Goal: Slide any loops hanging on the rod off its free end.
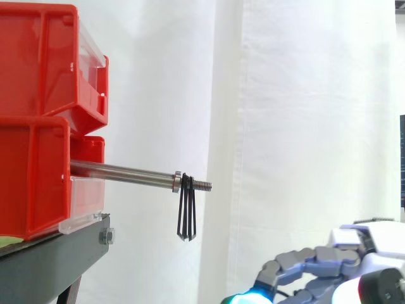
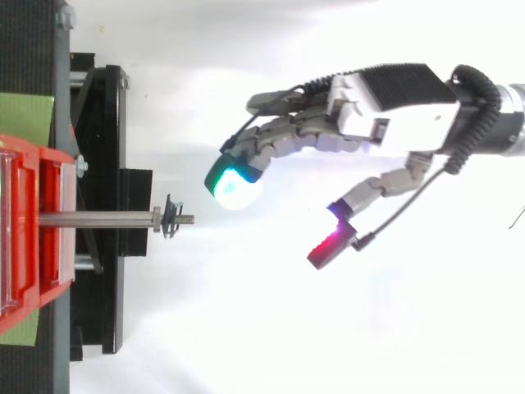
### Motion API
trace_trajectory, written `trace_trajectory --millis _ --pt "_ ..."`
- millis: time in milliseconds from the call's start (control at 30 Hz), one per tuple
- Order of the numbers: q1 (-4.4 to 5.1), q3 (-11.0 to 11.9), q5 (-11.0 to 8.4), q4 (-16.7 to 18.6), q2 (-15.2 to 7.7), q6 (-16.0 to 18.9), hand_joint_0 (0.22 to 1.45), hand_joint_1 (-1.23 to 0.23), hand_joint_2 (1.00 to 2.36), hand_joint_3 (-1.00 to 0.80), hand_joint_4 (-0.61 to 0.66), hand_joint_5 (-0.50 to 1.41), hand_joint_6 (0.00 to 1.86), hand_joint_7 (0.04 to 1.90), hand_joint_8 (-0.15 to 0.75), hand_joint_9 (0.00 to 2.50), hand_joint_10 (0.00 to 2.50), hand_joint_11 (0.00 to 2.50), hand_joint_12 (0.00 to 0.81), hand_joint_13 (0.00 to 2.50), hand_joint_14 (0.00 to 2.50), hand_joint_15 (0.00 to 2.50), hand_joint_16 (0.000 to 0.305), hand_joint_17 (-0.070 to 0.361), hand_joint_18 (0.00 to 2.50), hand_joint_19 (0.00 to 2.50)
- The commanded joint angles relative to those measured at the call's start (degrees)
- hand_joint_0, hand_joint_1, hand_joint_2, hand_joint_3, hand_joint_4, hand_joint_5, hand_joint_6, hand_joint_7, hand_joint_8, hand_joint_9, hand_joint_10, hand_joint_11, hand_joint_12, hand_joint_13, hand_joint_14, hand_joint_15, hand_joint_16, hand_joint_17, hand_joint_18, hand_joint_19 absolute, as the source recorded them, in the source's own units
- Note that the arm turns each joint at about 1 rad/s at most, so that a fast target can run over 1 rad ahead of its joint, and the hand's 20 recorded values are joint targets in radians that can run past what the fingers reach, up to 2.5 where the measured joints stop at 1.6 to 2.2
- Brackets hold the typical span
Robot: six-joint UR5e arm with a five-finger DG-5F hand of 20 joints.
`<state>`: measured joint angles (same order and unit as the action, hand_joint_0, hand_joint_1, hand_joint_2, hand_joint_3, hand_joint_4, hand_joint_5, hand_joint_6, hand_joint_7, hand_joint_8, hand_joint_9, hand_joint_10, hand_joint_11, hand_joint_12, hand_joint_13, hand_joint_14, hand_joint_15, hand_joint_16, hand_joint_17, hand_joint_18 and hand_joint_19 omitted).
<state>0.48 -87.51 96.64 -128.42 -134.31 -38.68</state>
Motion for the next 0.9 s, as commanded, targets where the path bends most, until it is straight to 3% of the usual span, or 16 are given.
trace_trajectory --millis 0,133,300,800,867 --pt "-1.71 4.6 4.09 -0.3 -2.6 1.4 0.55 -0.58 1.00 -0.46 0.28 -0.20 0.50 0.73 0.277 0.60 0.00 0.00 0.254 0.54 0.00 0.00 0.023 0.051 0.29 0.00" --pt "-2.41 6.0 5.32 -0.9 -2.6 1.6 0.55 -0.58 1.00 -0.46 0.28 -0.20 0.50 0.73 0.277 0.60 0.00 0.00 0.256 0.54 0.00 0.00 0.023 0.051 0.30 0.00" --pt "-3.38 8.6 6.90 -0.7 -3.5 -0.6 0.55 -0.58 1.00 -0.46 0.28 -0.20 0.50 0.73 0.277 0.60 0.00 0.00 0.256 0.54 0.00 0.00 0.023 0.052 0.30 0.00" --pt "-3.38 11.2 8.22 0.6 -5.3 0.9 0.55 -0.58 1.00 -0.46 0.28 -0.20 0.50 0.72 0.278 0.60 0.00 0.00 0.259 0.54 0.00 0.00 0.024 0.053 0.31 0.00" --pt "-3.38 13.4 9.01 0.6 -7.0 2.2 0.55 -0.58 1.00 -0.46 0.28 -0.20 0.50 0.73 0.277 0.60 0.00 0.00 0.260 0.54 0.00 0.00 0.024 0.053 0.31 0.00"
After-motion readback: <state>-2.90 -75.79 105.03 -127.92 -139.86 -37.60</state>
